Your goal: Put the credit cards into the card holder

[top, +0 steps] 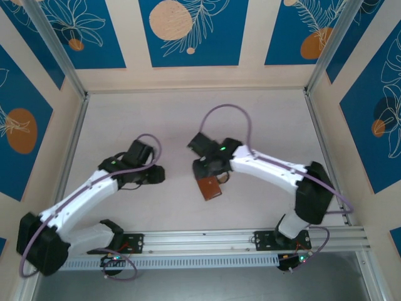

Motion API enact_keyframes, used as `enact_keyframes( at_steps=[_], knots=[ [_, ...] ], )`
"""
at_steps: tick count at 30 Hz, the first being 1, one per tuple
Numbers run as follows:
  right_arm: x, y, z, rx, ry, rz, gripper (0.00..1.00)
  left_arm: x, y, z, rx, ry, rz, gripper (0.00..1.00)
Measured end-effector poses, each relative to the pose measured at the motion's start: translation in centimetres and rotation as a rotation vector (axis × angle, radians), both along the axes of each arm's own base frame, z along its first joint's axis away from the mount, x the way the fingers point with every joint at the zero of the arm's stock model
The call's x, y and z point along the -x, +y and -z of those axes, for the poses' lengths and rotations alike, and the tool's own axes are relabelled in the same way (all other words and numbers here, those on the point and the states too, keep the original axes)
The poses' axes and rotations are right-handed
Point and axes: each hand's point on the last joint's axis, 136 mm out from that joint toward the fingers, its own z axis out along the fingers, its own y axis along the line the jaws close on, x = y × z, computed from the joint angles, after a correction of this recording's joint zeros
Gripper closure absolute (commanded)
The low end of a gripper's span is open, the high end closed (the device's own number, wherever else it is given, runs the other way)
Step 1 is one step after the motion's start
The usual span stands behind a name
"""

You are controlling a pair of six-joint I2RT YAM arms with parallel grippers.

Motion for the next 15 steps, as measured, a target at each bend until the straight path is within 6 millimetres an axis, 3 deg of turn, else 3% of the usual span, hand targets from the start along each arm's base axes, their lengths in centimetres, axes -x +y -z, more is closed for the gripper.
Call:
enact_keyframes(
  at_steps=[3,8,11,15],
  knots=[
    [-1.1,-4.0,1.7,-0.008,0.034,0.104,0.61,-0.8,-5.6,-0.3,0.051,0.003,0.139,0.70],
    [-0.4,-8.2,5.5,-0.048,0.150,0.206,0.55,-1.6,-12.7,1.2,0.109,0.036,0.276,0.72],
    [-0.8,-9.3,6.5,-0.093,0.179,0.247,0.55,-1.7,-15.2,2.9,0.119,0.068,0.317,0.72],
    [-1.6,-9.0,6.7,-0.167,0.187,0.252,0.59,-1.7,-16.3,5.5,0.105,0.118,0.335,0.73]
  ],
)
